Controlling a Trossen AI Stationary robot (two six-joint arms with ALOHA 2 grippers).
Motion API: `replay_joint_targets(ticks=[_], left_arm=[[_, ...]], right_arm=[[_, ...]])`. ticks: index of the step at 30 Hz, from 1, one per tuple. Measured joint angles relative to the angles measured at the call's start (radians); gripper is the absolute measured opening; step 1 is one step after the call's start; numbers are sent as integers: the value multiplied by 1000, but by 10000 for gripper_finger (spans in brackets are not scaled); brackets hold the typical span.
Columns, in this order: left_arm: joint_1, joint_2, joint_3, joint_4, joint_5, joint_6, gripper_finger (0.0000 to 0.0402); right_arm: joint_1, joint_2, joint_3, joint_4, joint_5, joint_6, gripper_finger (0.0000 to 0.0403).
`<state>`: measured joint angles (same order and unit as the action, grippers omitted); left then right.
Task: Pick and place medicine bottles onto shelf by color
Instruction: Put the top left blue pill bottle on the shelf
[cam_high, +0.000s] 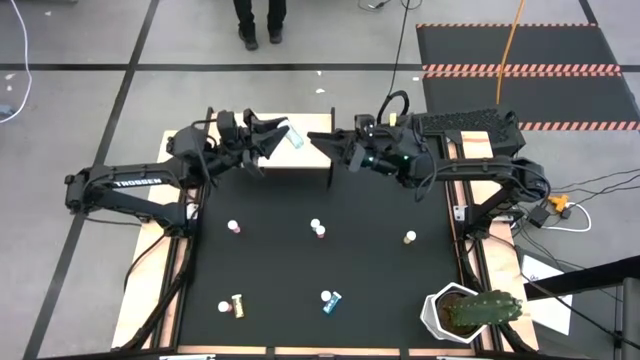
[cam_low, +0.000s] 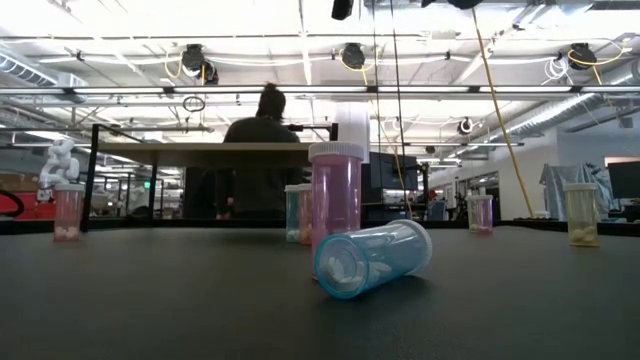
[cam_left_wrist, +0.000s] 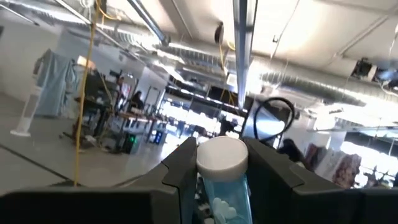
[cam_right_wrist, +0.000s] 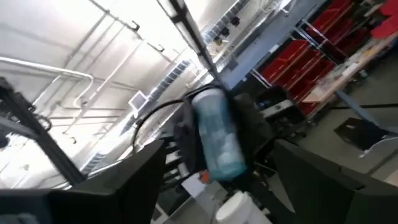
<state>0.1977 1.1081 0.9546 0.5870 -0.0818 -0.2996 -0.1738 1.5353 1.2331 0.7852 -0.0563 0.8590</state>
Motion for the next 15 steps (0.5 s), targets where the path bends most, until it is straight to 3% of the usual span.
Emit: replay_joint_targets(ticks=[7,15], left_arm=[[14,1,0,14,0,-54,120],[18,-4,0,15,0,-54,120]], right_arm=[[-9,13,6,-3,-5,-23,278],[-63,133,135,3,-153,41,282]])
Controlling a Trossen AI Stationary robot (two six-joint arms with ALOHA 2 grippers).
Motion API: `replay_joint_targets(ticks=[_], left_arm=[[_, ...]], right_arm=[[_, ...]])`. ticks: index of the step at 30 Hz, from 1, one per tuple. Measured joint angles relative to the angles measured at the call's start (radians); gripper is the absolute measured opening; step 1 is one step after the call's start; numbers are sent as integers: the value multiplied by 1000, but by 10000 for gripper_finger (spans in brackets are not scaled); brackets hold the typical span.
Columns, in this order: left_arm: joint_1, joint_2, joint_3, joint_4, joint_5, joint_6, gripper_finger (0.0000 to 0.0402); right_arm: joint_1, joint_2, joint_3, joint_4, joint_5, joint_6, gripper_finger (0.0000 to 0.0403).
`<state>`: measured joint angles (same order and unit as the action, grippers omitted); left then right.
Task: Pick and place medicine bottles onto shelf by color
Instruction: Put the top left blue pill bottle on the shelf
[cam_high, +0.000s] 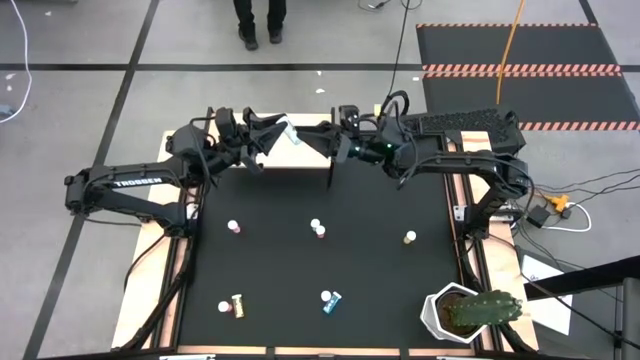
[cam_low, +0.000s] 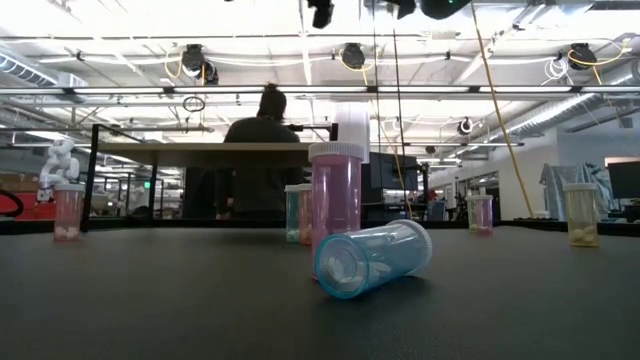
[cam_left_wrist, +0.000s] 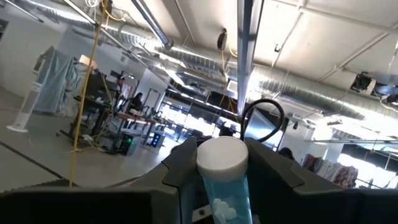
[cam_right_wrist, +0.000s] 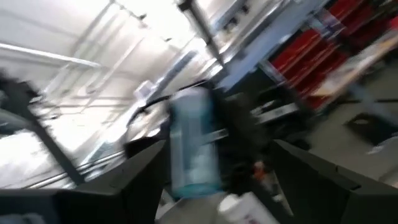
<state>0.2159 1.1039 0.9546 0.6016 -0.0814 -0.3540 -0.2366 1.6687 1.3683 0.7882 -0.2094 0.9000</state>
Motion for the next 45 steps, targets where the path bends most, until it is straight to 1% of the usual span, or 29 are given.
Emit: replay_joint_targets(ticks=[4,8,16,21,28,31,34,36,38,42,45], left_arm=[[1,-1,0,3,0,0,120],[1,-1,0,1,0,3,120],[1,-1,0,-5,0,9,120],[1,-1,0,-50,1,9,120],[0,-2,0,-54,6,8,120],[0,-2,0,-55,20,11,120],[0,-3,0,-61,59,4,121],[0,-24,0,-102,84,-24,129],[0,-46,0,-162,89,-67,145],[0,-114,22,-387,90,-126,191],[1,-131,91,-567,116,-122,225]], right_arm=[[13,16,1,-9,-5,-9,284],[17,14,-1,-5,-11,-29,269],[16,15,0,16,-55,-31,202],[16,15,-1,21,-59,-36,162],[15,15,-1,19,-79,-58,101],[15,14,-1,19,-100,-92,87],[11,8,-1,-3,-153,-169,89],[4,-5,-1,-56,-184,-234,98],[0,-19,-1,-116,-191,-317,103],[-1,-32,-1,-190,-211,-432,100],[0,-38,-1,-221,-220,-491,98]])
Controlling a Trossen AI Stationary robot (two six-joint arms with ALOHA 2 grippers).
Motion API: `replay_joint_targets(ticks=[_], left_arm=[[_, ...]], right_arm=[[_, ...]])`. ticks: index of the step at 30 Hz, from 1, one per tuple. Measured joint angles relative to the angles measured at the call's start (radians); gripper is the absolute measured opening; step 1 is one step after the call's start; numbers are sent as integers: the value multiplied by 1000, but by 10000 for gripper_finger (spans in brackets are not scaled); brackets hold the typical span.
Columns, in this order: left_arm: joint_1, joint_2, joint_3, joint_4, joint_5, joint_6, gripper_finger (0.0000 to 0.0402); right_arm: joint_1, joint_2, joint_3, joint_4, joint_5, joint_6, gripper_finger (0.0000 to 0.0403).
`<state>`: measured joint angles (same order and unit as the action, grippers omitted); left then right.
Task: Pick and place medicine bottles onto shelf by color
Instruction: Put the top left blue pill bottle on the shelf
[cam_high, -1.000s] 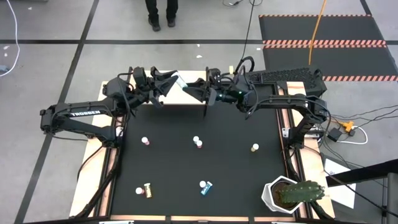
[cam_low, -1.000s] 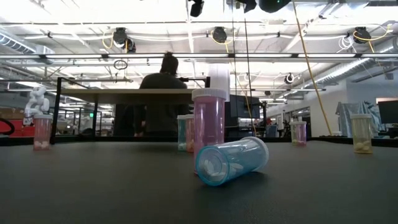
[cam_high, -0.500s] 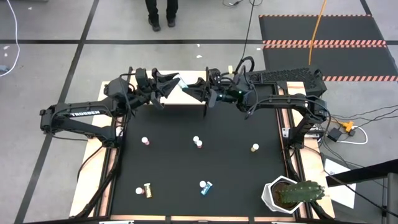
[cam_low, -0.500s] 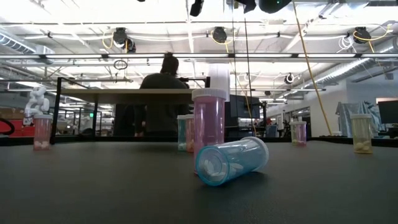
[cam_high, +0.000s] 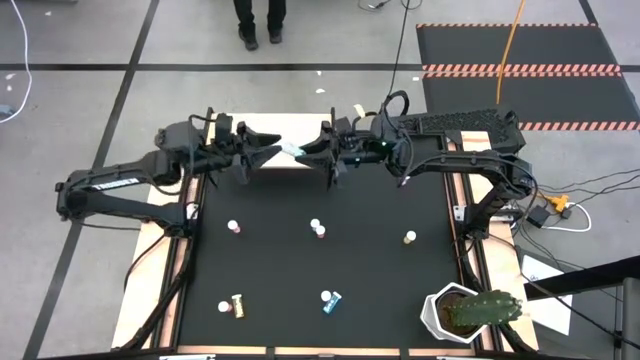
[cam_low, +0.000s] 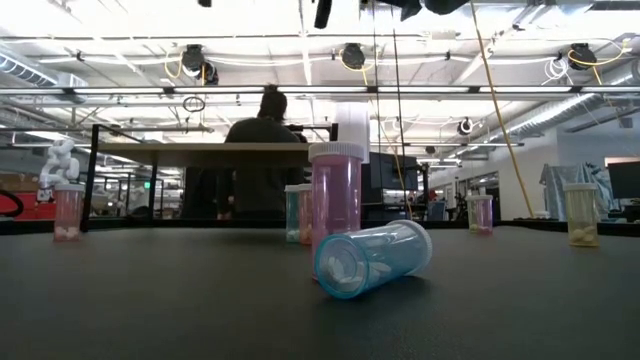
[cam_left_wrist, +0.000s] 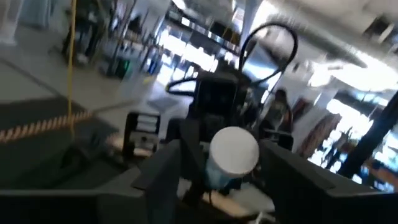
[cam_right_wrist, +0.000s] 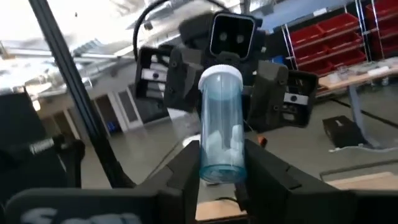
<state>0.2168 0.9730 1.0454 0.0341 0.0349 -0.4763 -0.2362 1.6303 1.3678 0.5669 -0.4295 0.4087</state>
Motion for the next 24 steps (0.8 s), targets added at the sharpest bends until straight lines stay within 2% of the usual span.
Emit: replay_joint_targets(ticks=[4,8,16,20,24], left_arm=[[1,26,157,-229,44,57,258],[-11,109,317,-435,51,166,269],[-69,264,527,-608,74,374,271],[-68,284,560,-624,53,395,269],[-58,257,569,-622,52,399,247]], right_arm=[[1,-6,0,-28,-40,-37,100],[1,-5,0,-15,-57,-38,101],[1,-5,0,44,-96,-11,102],[1,-5,0,51,-99,-2,102],[1,-5,0,50,-97,-2,102]])
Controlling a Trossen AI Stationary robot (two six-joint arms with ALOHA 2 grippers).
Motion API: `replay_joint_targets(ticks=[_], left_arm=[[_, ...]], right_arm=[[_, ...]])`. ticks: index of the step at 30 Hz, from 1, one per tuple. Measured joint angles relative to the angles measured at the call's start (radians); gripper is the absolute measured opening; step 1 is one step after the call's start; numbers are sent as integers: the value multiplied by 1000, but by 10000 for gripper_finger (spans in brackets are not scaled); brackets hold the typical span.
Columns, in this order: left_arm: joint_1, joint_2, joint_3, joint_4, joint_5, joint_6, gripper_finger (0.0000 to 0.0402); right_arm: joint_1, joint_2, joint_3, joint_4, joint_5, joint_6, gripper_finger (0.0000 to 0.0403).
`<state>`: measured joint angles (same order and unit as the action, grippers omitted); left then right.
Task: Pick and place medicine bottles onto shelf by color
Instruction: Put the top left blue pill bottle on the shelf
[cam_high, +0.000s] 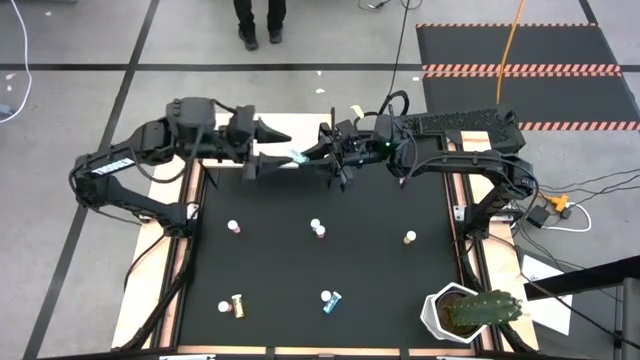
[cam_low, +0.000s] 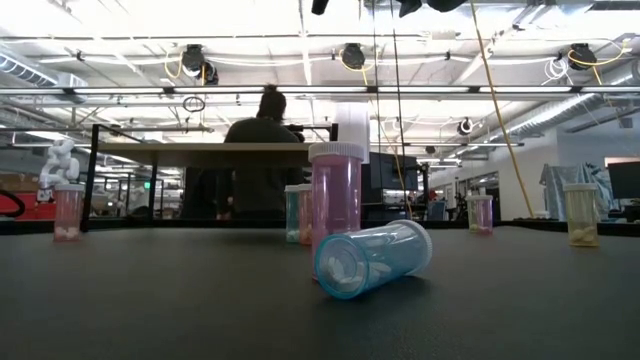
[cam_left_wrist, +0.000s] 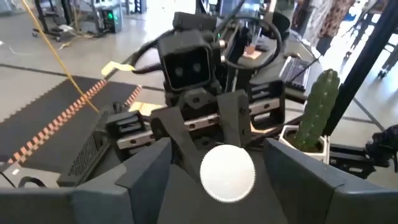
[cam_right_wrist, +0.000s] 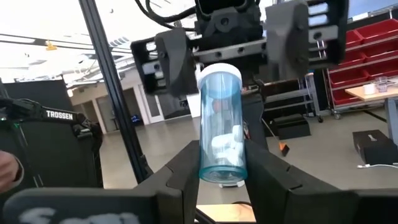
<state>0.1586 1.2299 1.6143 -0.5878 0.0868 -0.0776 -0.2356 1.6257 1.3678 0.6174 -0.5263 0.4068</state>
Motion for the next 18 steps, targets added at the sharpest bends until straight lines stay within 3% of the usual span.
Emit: replay_joint_targets(ticks=[8,18], left_arm=[[5,-35,2,-17,-2,-7,209],[4,10,1,-5,-8,14,233]], right_arm=[[-14,0,0,31,3,26,102],[-19,1,0,30,5,38,102]])
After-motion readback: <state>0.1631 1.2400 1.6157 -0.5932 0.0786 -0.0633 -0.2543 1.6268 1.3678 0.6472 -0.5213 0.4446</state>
